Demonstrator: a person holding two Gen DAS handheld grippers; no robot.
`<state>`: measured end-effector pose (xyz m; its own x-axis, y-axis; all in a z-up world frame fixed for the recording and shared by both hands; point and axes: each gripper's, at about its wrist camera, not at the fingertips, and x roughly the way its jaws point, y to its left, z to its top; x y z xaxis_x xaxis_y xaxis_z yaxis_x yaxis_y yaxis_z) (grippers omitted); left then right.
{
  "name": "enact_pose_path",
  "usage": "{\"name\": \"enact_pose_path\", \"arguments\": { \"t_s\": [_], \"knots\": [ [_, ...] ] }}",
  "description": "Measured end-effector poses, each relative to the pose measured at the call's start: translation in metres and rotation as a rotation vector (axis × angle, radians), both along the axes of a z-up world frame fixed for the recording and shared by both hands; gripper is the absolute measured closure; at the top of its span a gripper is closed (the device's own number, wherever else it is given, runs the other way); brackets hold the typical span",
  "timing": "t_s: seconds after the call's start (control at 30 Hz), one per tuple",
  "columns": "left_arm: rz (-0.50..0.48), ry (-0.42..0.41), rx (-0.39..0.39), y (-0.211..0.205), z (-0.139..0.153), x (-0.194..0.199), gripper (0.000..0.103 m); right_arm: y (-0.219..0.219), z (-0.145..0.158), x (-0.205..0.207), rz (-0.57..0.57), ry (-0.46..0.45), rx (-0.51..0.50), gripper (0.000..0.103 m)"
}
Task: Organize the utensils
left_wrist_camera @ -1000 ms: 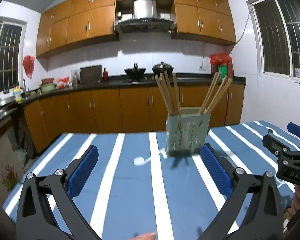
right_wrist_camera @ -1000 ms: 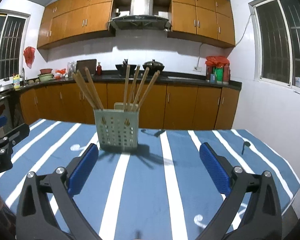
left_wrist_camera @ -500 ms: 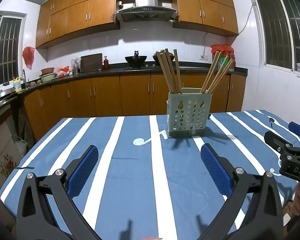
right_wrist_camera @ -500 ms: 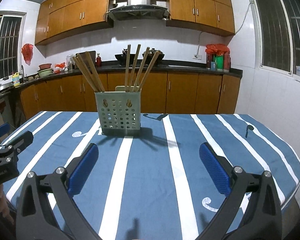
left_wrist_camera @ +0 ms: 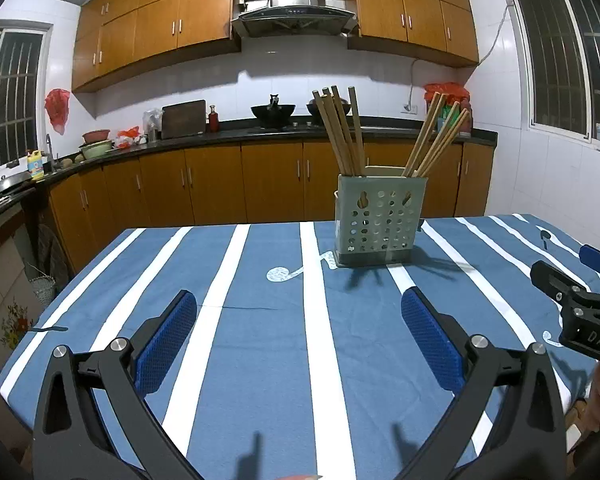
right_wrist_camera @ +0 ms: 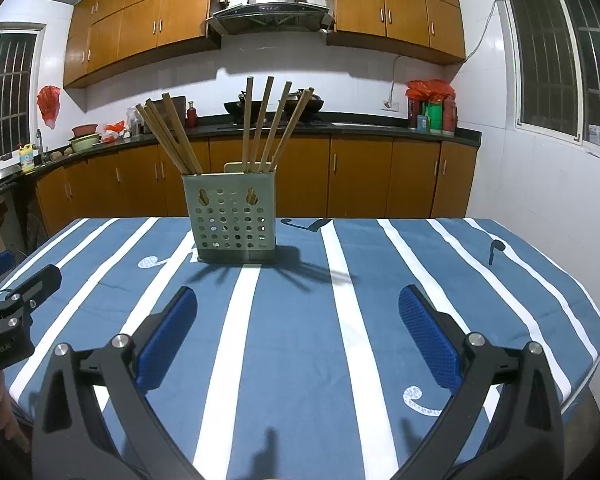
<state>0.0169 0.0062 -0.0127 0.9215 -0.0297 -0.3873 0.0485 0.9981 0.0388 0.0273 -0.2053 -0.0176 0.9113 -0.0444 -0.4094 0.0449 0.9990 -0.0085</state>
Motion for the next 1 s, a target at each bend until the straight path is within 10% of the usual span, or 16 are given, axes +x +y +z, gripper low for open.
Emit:
{"name": "enact_pose_path", "arguments": {
  "t_s": [1.0],
  "knots": [
    [-0.006, 0.002, -0.004, -0.0031, 0.0000, -0.0002, 0.002, -0.0031, -0.0005, 0.0006, -0.004, 0.002, 0.004, 0.004]
  ]
}}
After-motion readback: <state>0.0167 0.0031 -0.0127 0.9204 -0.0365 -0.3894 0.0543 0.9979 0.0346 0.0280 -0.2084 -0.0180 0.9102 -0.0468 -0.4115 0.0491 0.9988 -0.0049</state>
